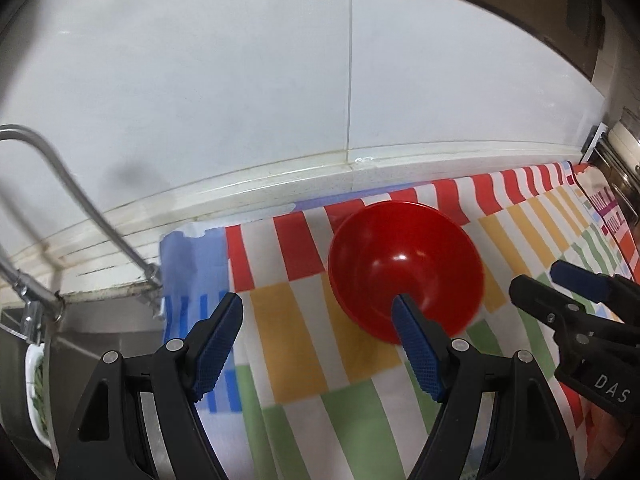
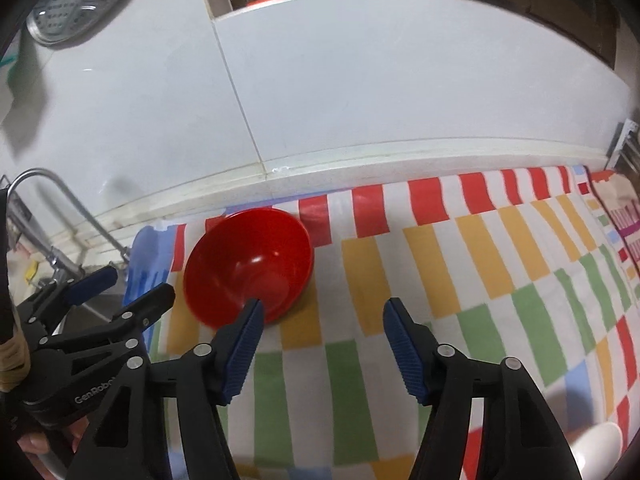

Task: Organize plates and bowls
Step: 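Move the left tool to the red-and-black bowl and close on its rim, then carry the red-and-black bowl with the left tool over the white bowl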

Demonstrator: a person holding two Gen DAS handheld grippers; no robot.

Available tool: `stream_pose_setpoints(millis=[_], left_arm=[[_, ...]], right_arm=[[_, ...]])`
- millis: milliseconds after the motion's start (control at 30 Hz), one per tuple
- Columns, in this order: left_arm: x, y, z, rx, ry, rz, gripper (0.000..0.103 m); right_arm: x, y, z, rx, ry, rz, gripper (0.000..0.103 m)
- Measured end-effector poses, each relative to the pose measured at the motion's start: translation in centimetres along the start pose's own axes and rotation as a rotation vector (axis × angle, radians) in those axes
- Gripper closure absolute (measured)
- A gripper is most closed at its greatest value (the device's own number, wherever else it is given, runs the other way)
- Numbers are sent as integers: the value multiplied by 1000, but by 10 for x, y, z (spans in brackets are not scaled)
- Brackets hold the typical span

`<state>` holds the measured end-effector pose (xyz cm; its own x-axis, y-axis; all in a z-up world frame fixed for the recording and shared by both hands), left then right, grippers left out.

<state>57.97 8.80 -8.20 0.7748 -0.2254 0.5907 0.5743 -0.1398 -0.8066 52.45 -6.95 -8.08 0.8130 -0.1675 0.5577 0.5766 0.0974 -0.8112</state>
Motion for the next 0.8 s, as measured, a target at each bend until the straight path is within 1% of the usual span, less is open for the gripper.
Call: stream_pose_setpoints(millis=[133, 300, 367, 400, 467, 533, 567, 600, 667, 733, 800], left_arm=[[5, 24, 4, -7, 0, 25, 28], [6, 49, 5, -24, -3, 68, 39], [7, 57, 4, -35, -3, 83, 45], [6, 60, 2, -37, -3, 88, 48], [7, 66, 0, -47, 2, 99, 60], [7, 72, -2, -58, 1, 112, 67], [8, 74, -4, -71, -2, 118, 73], [8, 76, -5, -83, -3, 121, 76], [8, 79, -8, -108, -3, 128, 86], [10, 82, -10, -127, -3, 131, 91], [10, 83, -11, -124, -5, 128, 91]], right_arm=[[5, 24, 0, 6, 21, 44, 50], [7, 48, 0, 14, 39, 84, 58], [8, 55, 1, 22, 41, 96, 63], [8, 57, 1, 26, 41, 100, 63], [8, 62, 0, 30, 45, 106, 68], [9, 66, -1, 36, 50, 118, 73], [9, 67, 0, 47, 53, 123, 76], [9, 68, 0, 51, 55, 124, 77], [11, 69, 2, 59, 55, 122, 84], [12, 70, 5, 52, 45, 121, 87], [13, 71, 6, 36, 38, 118, 87]])
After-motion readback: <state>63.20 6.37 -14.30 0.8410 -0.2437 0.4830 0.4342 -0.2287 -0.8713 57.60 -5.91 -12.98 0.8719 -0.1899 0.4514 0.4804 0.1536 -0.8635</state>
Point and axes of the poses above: each gripper's, at about its wrist camera, not at the fingertips, and y roughly the way its jaws point, z to its left, x to its top, the point moved 3 cm from there along y, roughly the way its jaws point
